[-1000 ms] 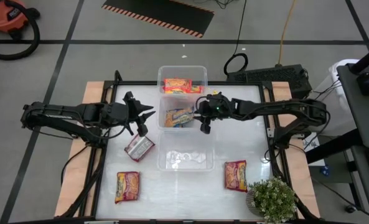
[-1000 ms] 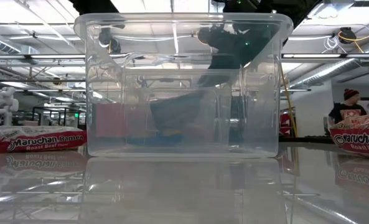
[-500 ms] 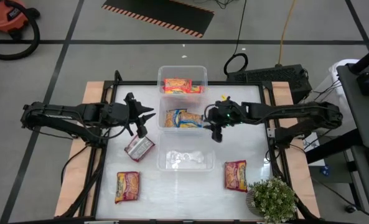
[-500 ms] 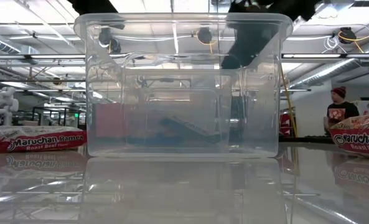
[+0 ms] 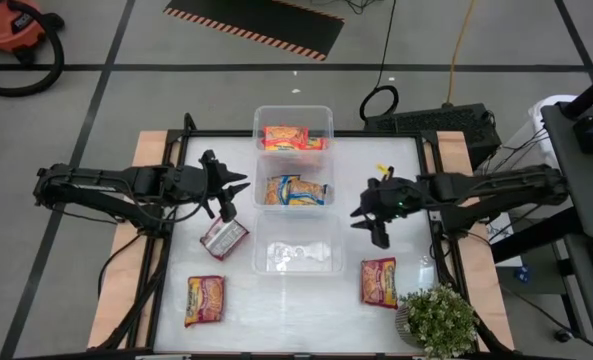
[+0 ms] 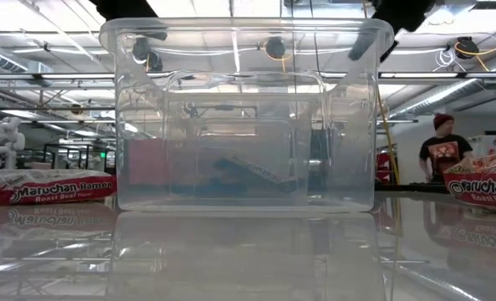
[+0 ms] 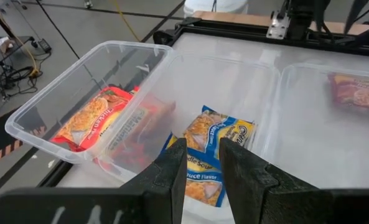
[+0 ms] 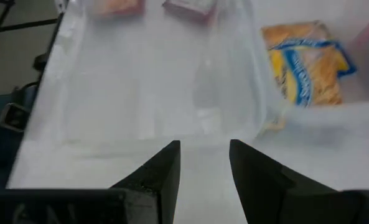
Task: Sort Maruchan noodles
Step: Put the right red noodle pack into the bottom transparent bin
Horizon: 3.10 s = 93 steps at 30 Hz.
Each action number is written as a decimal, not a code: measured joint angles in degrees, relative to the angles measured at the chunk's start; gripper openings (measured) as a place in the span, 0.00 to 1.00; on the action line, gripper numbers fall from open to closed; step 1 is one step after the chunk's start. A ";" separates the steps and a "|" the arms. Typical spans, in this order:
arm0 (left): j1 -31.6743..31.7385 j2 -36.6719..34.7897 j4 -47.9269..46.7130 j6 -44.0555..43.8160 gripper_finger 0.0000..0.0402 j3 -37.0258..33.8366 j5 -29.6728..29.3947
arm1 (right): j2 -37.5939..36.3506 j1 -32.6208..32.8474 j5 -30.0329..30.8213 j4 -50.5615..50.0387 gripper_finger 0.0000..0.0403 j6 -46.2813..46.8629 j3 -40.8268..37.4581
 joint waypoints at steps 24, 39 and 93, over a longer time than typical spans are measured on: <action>-8.56 0.11 -7.07 -18.95 0.25 -3.54 1.71 | 7.21 20.34 9.11 -10.96 0.33 22.48 0.04; -17.13 4.82 -0.83 -25.33 0.25 -3.61 -2.03 | 18.26 26.89 12.56 -10.23 0.38 30.30 0.09; -16.63 7.32 4.75 -14.95 0.25 -3.54 -1.34 | 13.19 27.61 12.04 3.87 0.00 38.74 -9.27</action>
